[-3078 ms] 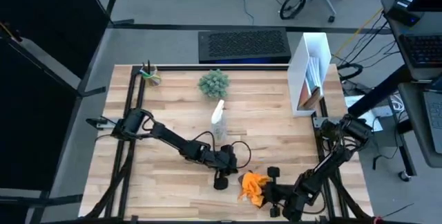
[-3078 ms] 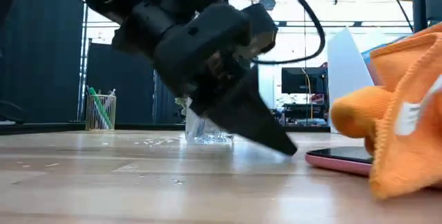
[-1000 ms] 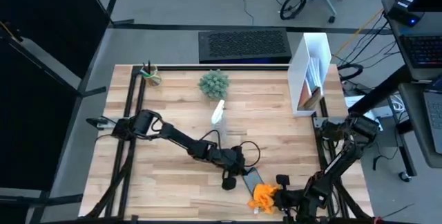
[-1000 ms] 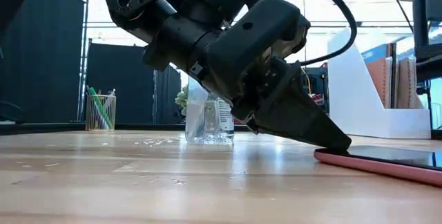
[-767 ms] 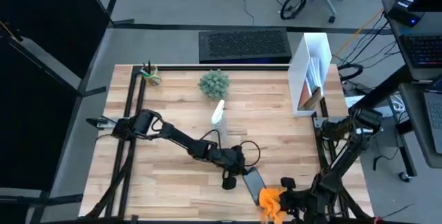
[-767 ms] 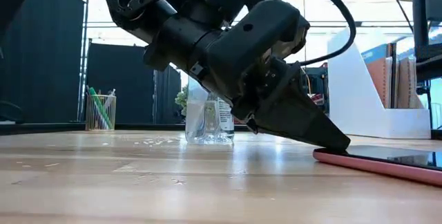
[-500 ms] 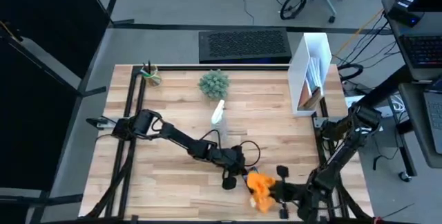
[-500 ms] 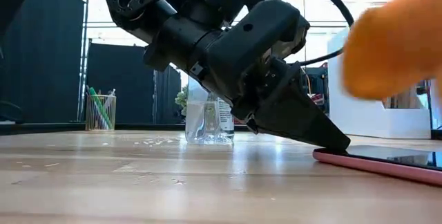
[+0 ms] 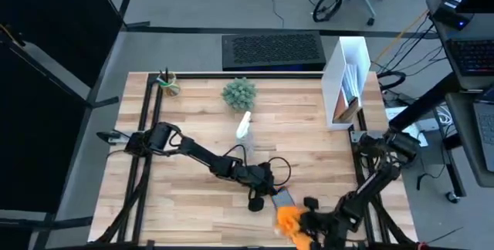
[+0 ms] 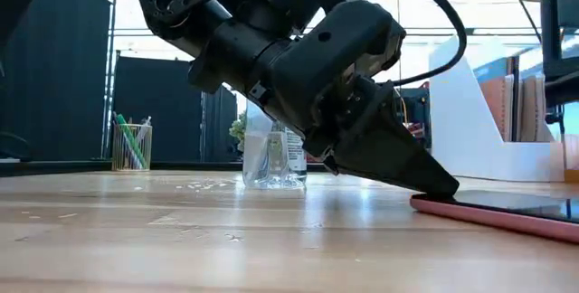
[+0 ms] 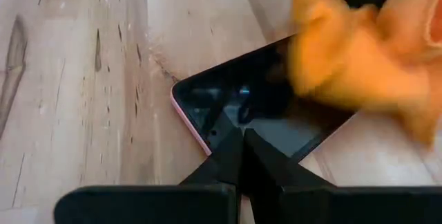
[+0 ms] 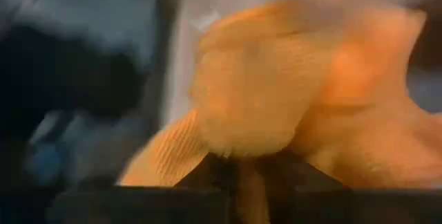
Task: Apply microfiber cloth
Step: Wipe the back and front of the cellphone with the yellow microfiber cloth
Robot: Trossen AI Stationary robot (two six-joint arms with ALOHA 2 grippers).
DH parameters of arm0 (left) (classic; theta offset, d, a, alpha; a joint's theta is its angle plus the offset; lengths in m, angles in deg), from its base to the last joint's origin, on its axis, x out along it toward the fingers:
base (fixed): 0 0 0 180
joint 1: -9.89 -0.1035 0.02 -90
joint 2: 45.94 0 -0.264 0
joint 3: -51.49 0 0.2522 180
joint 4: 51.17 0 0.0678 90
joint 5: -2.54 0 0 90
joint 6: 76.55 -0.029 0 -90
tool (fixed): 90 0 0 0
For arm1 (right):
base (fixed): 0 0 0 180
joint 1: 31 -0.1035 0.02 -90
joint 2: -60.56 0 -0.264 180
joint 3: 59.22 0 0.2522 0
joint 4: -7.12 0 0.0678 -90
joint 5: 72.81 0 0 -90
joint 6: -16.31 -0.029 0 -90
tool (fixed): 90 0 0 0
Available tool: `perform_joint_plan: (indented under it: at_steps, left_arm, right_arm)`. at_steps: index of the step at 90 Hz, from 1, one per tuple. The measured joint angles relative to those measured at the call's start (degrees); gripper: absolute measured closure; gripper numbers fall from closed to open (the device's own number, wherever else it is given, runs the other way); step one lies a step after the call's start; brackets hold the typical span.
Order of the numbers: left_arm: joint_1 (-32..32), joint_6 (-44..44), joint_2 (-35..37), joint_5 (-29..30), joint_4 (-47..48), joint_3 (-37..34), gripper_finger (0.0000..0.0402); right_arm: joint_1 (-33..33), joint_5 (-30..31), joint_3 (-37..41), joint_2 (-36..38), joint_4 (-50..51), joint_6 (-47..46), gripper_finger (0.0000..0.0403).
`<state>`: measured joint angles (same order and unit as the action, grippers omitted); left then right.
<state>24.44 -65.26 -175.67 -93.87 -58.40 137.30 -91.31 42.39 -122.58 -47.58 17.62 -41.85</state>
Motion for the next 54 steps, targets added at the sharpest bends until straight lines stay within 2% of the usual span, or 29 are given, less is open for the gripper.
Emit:
perform_joint_plan:
  at_steps: [13,30,39,54]
  left_arm:
    - [-0.1,0.2,0.0,0.0,0.0,0.0,0.0401]
    - [0.0,0.2,0.8,0.0,-0.4,0.0,0.0401]
    - [0.4,-0.1,2.2,-0.3,0.4,0.0,0.0401]
    - [1.3,-1.2,7.8,0.1,9.4,-0.4,0.0401]
  right_arm:
    - [-2.5,-4.5,0.3,4.6,4.3,-4.4,0.0386]
    - [-4.9,-4.8,0.5,15.4,22.3,-17.3,0.0386]
    - [-5.7,-4.2,0.4,19.1,34.2,-27.9,0.0386]
    - [-5.7,-4.7,0.4,23.4,52.9,-52.5,0.0376]
